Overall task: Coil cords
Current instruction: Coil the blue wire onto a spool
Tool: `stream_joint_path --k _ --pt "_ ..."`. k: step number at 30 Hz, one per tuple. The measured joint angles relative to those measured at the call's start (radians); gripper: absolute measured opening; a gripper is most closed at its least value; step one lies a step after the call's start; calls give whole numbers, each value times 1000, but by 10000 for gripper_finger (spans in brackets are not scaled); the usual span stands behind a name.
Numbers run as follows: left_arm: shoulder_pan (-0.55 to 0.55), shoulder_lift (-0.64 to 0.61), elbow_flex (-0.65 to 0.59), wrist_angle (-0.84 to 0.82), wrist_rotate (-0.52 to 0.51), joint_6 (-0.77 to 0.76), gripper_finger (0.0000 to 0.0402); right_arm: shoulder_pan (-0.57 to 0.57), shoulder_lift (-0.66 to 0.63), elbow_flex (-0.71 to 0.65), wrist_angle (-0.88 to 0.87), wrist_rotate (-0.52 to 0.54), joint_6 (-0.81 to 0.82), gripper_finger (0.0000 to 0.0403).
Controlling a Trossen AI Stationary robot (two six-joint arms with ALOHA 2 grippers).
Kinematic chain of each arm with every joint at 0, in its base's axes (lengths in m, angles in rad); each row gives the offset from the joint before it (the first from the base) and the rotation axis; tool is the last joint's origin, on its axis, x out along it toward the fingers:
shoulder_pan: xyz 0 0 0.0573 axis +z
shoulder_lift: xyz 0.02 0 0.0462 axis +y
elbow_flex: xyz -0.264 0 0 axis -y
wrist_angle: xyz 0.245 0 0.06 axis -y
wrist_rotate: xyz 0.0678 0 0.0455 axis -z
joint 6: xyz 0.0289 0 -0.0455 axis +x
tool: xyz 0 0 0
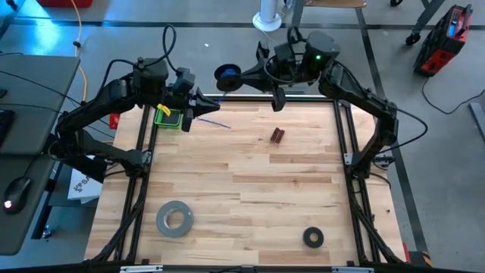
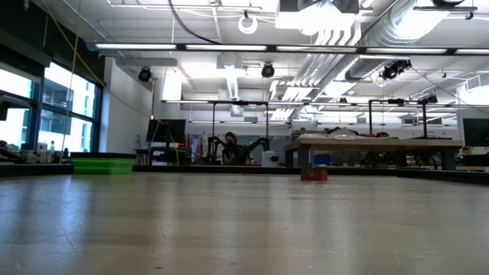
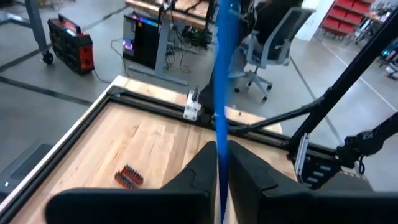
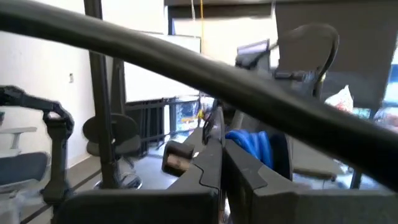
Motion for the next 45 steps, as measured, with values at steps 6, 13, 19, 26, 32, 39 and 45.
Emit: stream_joint_path --k 6,13,19,26,32,39,45 --pt "0 1 -2 -20 -3 0 83 0 -5 4 0 19 0 0" --pt "0 -26 -2 -51 -18 4 137 -1 -33 2 -57 53 -32 0" --pt "0 -79 -1 -158 -146 18 159 -1 -58 2 -123 80 -52 0" --pt "0 -139 -1 -178 -277 18 166 -1 -87 2 -138 112 -71 0" --pt "0 -149 -10 -136 -339 23 166 0 -101 2 -142 158 -73 0" --pt "6 -60 -93 192 -193 42 166 0 -101 1 -180 158 -49 0" --pt "44 73 -93 339 -92 38 166 18 -111 1 -182 153 -54 0"
